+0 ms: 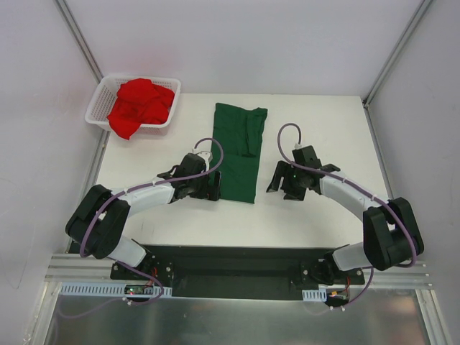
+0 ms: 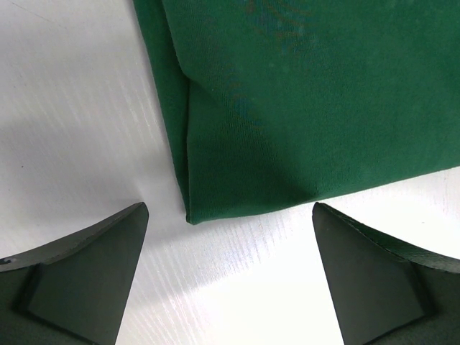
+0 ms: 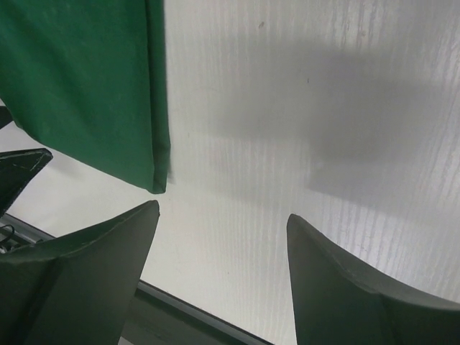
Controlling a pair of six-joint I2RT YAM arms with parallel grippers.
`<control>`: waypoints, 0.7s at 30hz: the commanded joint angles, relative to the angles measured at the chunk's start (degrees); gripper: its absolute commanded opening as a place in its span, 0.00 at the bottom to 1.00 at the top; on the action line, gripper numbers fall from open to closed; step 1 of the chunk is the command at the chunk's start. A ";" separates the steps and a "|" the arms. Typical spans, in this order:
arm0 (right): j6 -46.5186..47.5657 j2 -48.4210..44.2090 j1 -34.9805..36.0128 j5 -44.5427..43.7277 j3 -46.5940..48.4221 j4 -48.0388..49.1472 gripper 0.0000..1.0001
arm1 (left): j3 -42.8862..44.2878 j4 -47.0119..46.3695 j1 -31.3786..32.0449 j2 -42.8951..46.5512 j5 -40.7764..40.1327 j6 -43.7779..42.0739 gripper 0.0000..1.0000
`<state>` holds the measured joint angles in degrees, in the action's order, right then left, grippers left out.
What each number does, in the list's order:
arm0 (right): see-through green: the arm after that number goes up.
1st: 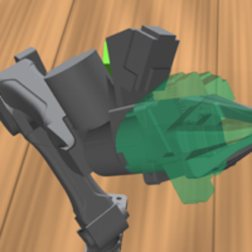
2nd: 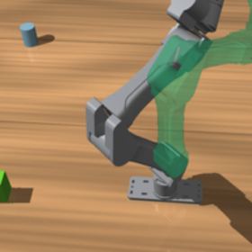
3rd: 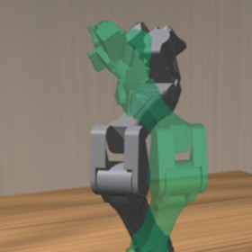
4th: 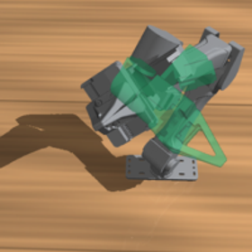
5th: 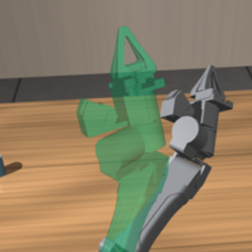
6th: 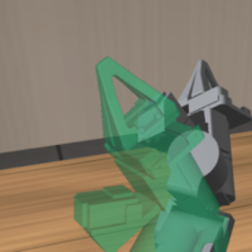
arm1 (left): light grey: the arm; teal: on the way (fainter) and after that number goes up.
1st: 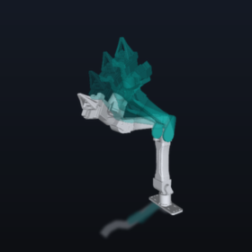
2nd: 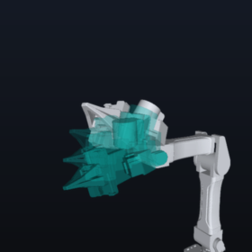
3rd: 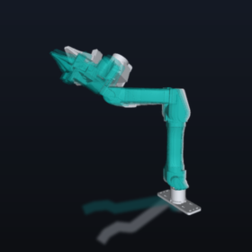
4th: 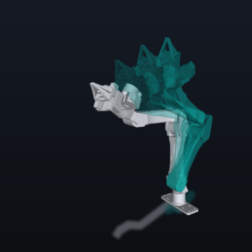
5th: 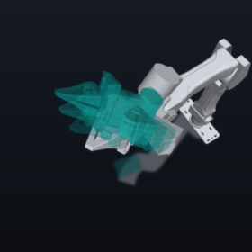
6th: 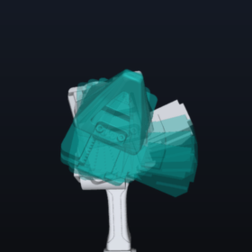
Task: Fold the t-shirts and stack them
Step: Grab one side of the 2/3 rectangular tshirt with both arms
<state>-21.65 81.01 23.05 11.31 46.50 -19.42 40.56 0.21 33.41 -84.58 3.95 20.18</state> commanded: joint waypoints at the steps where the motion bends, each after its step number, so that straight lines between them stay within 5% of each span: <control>1: -1.64 -1.65 -0.37 1.96 -1.15 3.51 0.76 | -0.57 -0.03 0.43 0.99 -0.78 -0.32 0.99; 21: -1.47 -0.86 -0.72 3.10 -2.73 5.88 0.76 | -0.83 -0.03 0.43 1.17 -1.22 0.12 0.99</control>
<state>-22.55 80.95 22.70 13.32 43.22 -15.09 40.53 0.19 33.41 -84.58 3.90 20.18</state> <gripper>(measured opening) 0.756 0.993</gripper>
